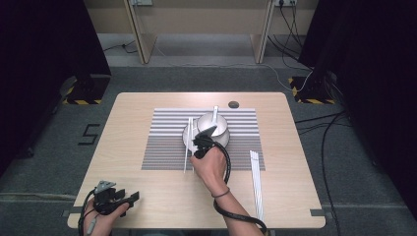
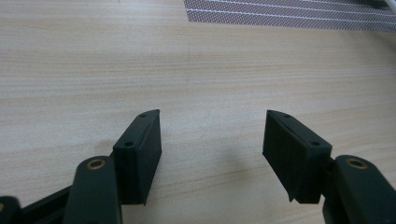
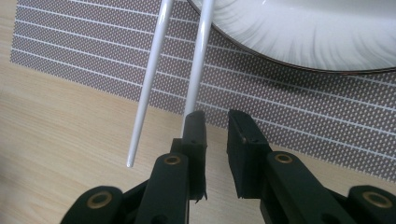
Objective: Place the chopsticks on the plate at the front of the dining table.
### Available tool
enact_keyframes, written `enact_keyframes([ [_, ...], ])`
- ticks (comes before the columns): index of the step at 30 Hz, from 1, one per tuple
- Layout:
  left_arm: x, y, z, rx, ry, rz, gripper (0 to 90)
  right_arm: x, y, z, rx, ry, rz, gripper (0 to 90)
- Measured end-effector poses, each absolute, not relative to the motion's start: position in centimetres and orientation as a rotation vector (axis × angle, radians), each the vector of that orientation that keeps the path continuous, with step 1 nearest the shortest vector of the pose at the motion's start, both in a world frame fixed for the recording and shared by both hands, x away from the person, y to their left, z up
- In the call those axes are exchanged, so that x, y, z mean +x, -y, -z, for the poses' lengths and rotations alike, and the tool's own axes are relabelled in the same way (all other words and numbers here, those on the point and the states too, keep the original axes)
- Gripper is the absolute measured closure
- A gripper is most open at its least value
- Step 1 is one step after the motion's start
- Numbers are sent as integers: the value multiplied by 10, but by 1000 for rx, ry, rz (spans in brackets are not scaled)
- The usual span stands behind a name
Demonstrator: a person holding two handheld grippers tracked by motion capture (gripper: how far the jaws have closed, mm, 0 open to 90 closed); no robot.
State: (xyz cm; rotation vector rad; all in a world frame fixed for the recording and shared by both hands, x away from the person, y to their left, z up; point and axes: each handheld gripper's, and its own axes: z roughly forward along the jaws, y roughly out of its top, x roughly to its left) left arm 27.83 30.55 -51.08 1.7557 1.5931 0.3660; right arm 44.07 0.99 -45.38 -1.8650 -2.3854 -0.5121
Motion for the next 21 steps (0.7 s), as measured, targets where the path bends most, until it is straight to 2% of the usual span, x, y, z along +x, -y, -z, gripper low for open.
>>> enact_keyframes([
  [21, 278, -305, 511, 1753, -1594, -366, 371, 441, -20, 453, -1832, 2393, 522, 766],
])
